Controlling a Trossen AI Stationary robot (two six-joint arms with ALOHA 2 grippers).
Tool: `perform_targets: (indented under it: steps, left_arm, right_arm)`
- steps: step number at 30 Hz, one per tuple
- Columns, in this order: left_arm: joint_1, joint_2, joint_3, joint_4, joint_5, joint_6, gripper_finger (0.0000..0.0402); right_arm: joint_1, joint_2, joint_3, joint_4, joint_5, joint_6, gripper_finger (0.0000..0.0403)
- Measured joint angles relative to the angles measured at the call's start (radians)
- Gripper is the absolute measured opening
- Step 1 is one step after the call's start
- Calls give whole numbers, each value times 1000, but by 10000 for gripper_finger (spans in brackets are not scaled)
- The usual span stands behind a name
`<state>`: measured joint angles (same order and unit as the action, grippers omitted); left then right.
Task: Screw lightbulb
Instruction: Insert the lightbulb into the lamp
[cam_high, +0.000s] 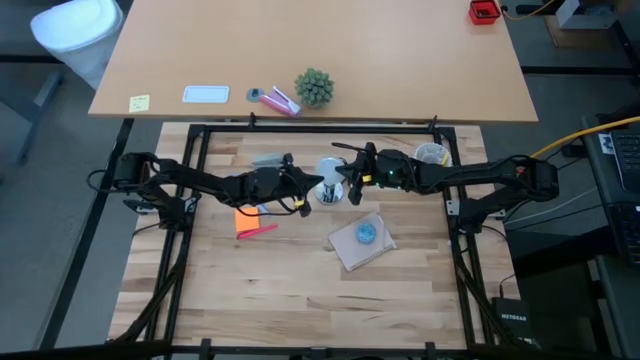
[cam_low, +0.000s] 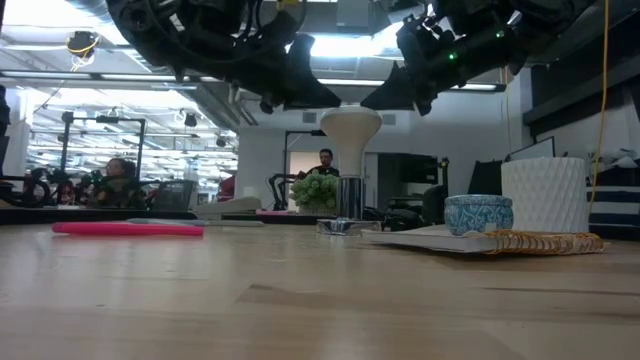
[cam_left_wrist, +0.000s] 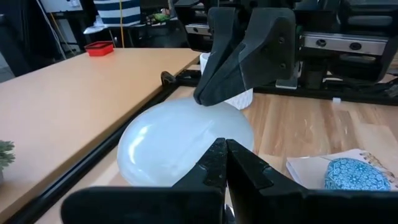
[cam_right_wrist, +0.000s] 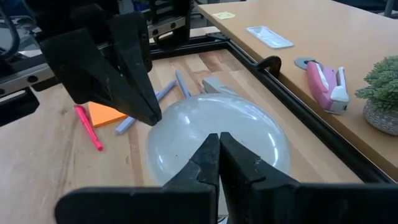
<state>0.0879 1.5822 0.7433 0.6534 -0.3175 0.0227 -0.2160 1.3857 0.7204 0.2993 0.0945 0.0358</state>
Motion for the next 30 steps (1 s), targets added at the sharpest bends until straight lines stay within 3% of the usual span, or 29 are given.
perform_targets:
  steps: [30]
  left_arm:
    - [1, -5, -1, -16, -10, 1, 0]
  right_arm:
    - [0, 3, -3, 92, 54, -1, 11]
